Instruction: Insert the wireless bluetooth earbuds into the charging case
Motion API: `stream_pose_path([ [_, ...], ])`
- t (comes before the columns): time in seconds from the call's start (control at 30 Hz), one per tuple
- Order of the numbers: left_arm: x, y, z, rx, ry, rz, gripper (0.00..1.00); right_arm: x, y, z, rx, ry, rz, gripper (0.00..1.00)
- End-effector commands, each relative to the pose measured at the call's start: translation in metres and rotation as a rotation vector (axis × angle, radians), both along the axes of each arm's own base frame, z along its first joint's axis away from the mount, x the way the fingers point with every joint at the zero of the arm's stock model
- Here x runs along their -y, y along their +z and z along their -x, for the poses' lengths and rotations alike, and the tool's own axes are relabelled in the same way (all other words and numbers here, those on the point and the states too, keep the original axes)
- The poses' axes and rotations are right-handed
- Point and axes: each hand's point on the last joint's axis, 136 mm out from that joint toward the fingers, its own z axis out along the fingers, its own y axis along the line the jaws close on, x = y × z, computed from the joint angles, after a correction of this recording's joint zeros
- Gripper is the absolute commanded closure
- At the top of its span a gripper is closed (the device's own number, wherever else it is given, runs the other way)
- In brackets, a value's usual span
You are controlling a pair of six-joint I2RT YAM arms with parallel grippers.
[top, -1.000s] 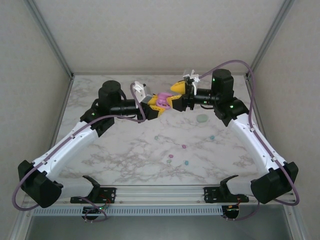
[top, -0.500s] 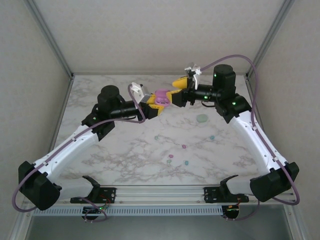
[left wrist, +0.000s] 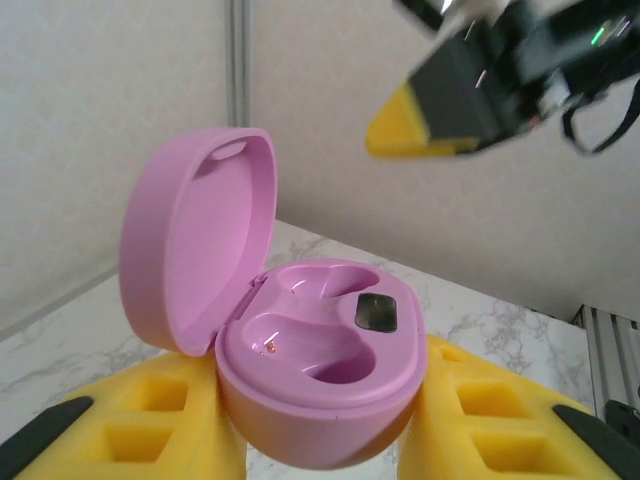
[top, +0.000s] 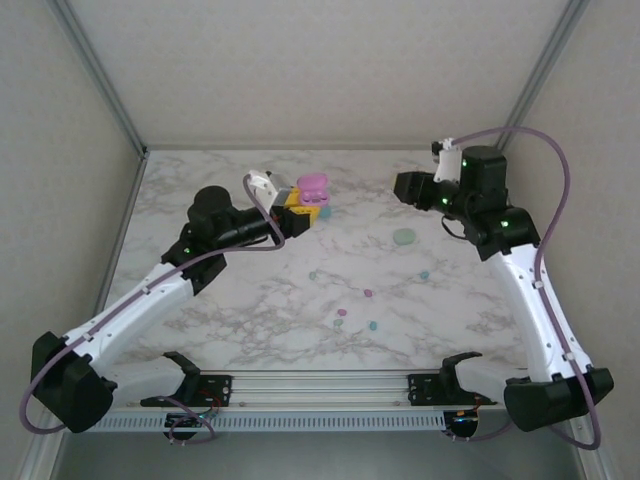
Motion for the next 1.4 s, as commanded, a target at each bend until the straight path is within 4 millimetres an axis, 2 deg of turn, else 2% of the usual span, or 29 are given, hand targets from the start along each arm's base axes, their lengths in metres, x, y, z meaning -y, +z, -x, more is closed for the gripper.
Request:
stream_pose_path([
  [0.0,-0.011,0.020,0.008,0.042,0.035,0.053,0.74,0.003,-0.091,0.028,-0.349,-0.022,0.027,0.56],
  [0.1,-0.018,0.022,0.013,0.047,0.053,0.062,0.74,-0.011,-0.139,0.047,-0.504,0.065,0.068,0.59],
  [0.27,-0.023,0.026,0.019,0.056,0.058,0.071,0.74,-0.024,-0.204,0.066,-0.661,0.171,0.358,0.64],
  [0.47,-0.030,0.031,0.024,0.070,0.077,0.075,0.74,-0.030,-0.245,0.070,-0.760,0.268,0.586,0.70],
  [0.73,-0.037,0.033,0.027,0.085,0.105,0.072,0.73,-0.046,-0.275,0.072,-0.805,0.369,0.701,0.71],
  [0.97,-0.036,0.032,0.026,0.082,0.103,0.066,0.73,-0.055,-0.286,0.079,-0.834,0.430,0.743,0.68],
  [1.37,-0.035,0.029,0.025,0.072,0.102,0.060,0.72,-0.056,-0.299,0.082,-0.857,0.459,0.779,0.68],
])
